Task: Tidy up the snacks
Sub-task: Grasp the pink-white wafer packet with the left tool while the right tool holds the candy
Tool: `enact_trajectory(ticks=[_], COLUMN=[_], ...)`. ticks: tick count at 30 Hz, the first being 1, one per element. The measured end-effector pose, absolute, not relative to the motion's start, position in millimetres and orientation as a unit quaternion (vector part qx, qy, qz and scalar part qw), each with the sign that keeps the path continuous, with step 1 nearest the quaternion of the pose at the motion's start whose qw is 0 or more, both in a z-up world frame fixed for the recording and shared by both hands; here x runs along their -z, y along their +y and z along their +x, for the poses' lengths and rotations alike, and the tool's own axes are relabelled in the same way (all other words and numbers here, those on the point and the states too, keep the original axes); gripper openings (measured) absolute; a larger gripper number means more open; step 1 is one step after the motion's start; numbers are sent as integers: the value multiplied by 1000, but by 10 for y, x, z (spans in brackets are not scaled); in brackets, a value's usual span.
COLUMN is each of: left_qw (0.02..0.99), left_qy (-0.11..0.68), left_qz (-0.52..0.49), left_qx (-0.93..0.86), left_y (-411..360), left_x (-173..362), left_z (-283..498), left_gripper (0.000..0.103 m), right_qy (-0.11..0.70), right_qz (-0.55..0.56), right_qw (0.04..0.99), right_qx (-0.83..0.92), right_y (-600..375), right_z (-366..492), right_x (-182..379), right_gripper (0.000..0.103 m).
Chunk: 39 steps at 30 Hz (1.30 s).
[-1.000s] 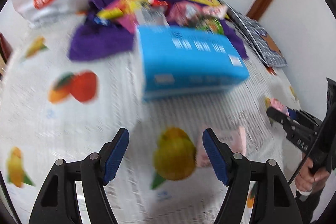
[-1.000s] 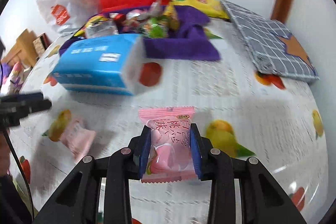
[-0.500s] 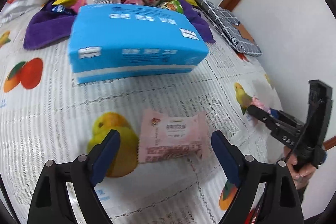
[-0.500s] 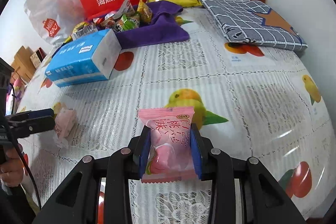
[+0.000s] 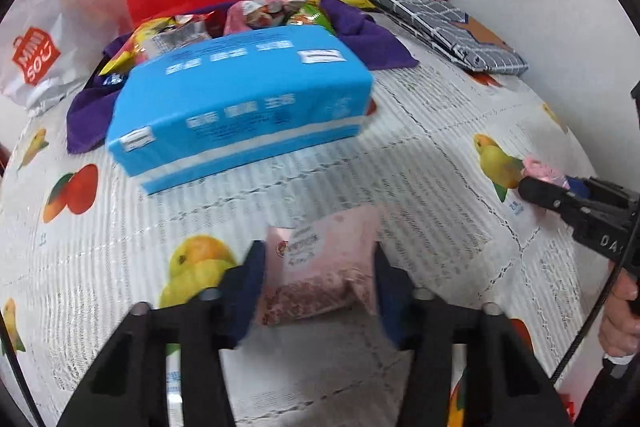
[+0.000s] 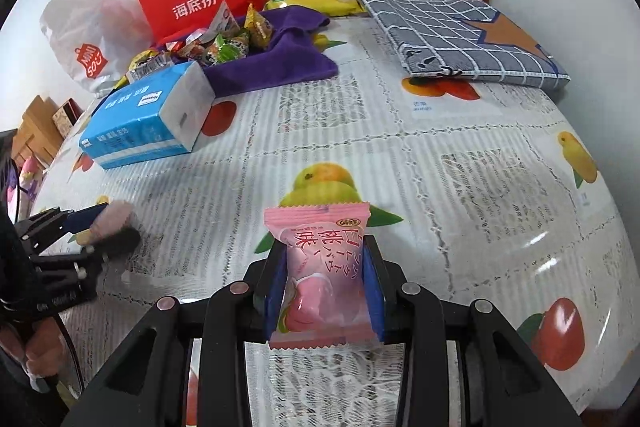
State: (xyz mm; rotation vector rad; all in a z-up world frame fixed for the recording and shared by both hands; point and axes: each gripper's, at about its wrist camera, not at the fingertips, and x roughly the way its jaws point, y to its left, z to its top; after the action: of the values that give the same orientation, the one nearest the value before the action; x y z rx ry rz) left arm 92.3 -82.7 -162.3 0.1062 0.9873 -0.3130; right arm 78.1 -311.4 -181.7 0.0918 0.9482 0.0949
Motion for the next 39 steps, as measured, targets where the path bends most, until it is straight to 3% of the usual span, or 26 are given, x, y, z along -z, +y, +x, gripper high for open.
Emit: enact_trajectory(ticks=[7,24,27,31,33,35,39], left_qw=[883,900,900,901,901,901,896], left_qy=[453,432,432,431,429,429,439], left_qz=[89,29,37,31,26,25,13], left_qx=[83,55,51,51,54,56,67], left_y=[-484,-95,-120,-112,-100,-97,-79], left_x=[1622,1651,1658,1649,1640,1627,1593], left_z=[928,978,981,979,976,967,955], left_gripper=[43,47,48,46,43,42,40], right_qy=[452,422,422,422,423,424,429], right_qz=[28,1,-19,-23,-18,-23,-14], right_qw=[886,896,897,893,893,895,892], right_qx=[-95,-136,-131,-152,-151,-137,-141], right_y=[-2719,-2151,-2099,-2088,-2102,-2110,-2147], right_z=[921,1154,1157,1137,1127,1119,1088], right_x=[1863,1951,1958,1956,1955,1949,1906], right_gripper=[35,37,39,50,48,37,36])
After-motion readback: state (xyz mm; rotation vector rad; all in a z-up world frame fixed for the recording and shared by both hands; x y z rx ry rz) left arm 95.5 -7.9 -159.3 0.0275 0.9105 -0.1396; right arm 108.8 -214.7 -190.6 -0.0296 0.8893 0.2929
